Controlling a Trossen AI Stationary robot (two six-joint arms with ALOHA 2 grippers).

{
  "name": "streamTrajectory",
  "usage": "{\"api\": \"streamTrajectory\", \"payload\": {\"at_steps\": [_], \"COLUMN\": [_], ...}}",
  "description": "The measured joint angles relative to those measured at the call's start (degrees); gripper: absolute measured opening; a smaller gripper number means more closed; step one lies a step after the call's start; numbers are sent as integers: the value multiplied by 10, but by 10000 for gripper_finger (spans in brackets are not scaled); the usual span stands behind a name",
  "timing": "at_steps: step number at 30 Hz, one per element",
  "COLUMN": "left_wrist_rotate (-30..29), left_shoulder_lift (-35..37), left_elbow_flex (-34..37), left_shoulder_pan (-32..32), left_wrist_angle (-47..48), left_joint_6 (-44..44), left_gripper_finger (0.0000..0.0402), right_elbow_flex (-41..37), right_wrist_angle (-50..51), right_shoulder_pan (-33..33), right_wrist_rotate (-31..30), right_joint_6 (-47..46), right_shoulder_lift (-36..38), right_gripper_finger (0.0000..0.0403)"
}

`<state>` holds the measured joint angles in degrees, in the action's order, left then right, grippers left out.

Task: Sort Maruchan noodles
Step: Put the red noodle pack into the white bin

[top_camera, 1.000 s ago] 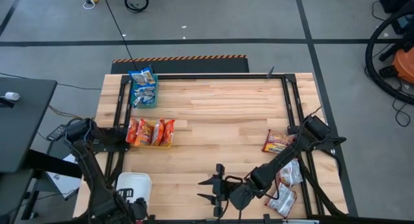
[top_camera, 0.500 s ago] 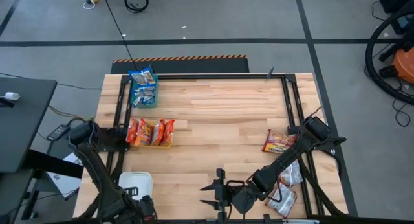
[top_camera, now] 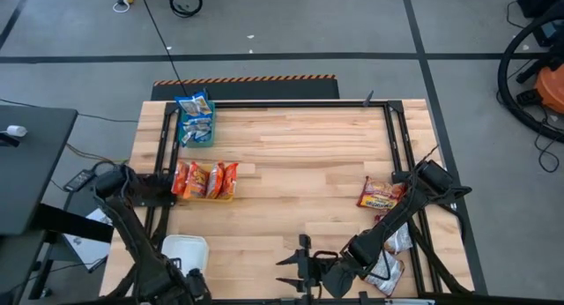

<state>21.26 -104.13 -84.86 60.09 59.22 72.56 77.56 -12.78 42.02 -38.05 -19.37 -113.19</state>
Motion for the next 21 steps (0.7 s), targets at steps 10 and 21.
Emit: {"api": "streamTrajectory", "payload": {"at_steps": [10, 21], "left_wrist_rotate": [-151, -658], "left_shoulder_lift": [97, 111], "left_elbow_flex": [0, 0], "left_shoulder_pan": [3, -2], "left_wrist_angle": [-2, -99], "left_joint_6": [19, -240], "left_gripper_finger": [135, 135], "right_elbow_flex": [59, 197], "right_wrist_angle": [324, 860], "right_shoulder_pan": [-54, 31], "right_wrist_rotate": [103, 337], "right_joint_6": [-161, -502], "right_shoulder_lift": [40, 48], "right_gripper_finger": [191, 178]}}
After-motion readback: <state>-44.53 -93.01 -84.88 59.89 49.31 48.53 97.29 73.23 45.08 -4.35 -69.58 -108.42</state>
